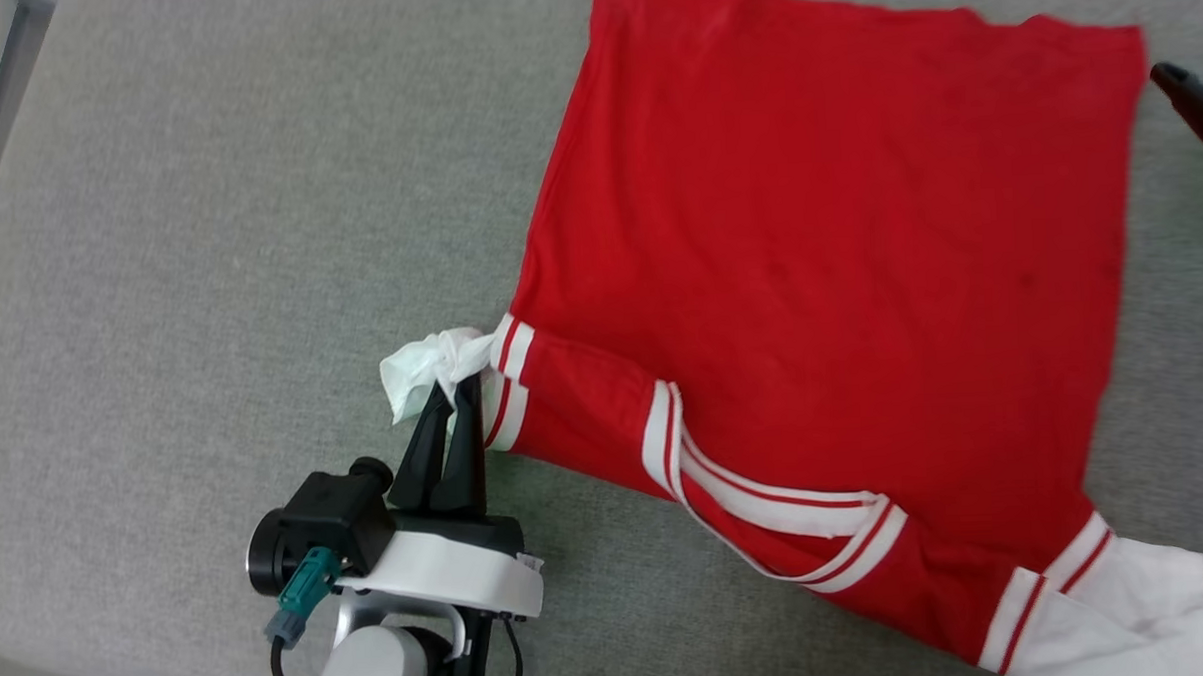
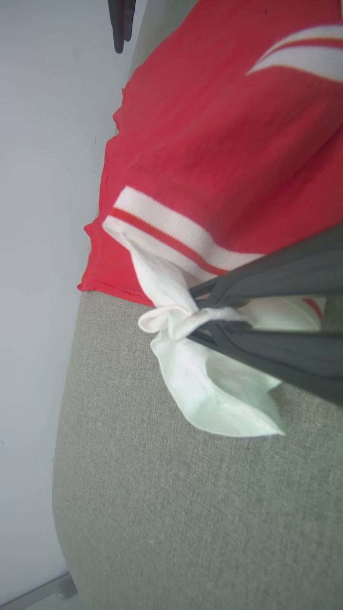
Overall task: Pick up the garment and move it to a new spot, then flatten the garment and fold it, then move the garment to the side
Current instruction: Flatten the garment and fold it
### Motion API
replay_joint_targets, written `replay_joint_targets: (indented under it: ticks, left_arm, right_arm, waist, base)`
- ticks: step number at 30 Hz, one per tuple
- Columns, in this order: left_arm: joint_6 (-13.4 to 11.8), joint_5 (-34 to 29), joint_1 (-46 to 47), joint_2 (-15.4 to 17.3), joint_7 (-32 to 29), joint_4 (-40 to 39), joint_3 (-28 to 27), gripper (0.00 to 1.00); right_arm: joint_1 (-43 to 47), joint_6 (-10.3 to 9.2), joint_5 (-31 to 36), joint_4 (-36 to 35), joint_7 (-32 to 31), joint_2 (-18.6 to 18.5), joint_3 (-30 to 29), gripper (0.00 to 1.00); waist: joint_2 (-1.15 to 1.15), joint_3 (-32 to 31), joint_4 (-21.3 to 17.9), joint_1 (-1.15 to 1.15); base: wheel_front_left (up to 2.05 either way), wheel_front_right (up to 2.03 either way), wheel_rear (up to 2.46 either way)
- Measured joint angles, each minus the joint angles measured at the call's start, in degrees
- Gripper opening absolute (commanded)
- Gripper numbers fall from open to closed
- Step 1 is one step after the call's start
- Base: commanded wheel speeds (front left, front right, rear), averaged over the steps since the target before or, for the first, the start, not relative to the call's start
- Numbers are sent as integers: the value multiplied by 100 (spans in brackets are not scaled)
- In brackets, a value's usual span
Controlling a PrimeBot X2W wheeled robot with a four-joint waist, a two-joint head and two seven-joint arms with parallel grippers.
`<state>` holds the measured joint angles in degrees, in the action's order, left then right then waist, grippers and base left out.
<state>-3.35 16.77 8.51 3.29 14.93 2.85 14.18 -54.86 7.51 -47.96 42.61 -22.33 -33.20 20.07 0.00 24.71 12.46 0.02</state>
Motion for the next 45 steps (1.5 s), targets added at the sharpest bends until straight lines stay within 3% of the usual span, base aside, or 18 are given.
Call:
replay_joint_targets:
  ticks: [9, 10, 11, 12, 24, 35, 45]
  left_arm:
    - [-186, 115, 152, -34, 7, -345, 372, 0]
    - [-196, 125, 153, -34, 7, -342, 383, 0]
    - [-213, 142, 157, -34, 7, -335, 391, 0]
    - [-223, 162, 170, -34, 7, -322, 397, 0]
    - [-182, 159, -65, -40, 8, 63, -24, 0]
    - [22, 189, -623, 140, 8, 566, -917, 0]
    - [104, 424, -1079, 403, 14, 1057, -1483, 0]
  right_arm:
    - [-789, -3, 1, 405, -1254, -93, 759, 100]
    - [-834, -3, -4, 444, -1366, -104, 806, 69]
    - [-859, -3, -32, 463, -1444, -109, 816, 2]
    - [-866, -3, -86, 482, -1461, -114, 821, 0]
    - [-13, 4, -589, 277, -731, -286, 981, 0]
    - [1996, 4, -1010, -470, 374, -363, 1050, 0]
    - [4094, 5, -1183, -1051, 1279, 31, 611, 0]
  waist:
    - [0, 714, 418, -2]
    - [0, 724, 428, -2]
    - [0, 725, 434, -2]
    - [0, 719, 437, -2]
    - [0, 95, 230, -2]
    - [0, -772, -569, -2]
    - [0, -1532, -1396, -3]
  base:
    - [0, 0, 0]
    - [0, 0, 0]
    - [0, 0, 0]
    - [0, 0, 0]
    - [0, 0, 0]
    - [0, 0, 0]
    - [0, 0, 0]
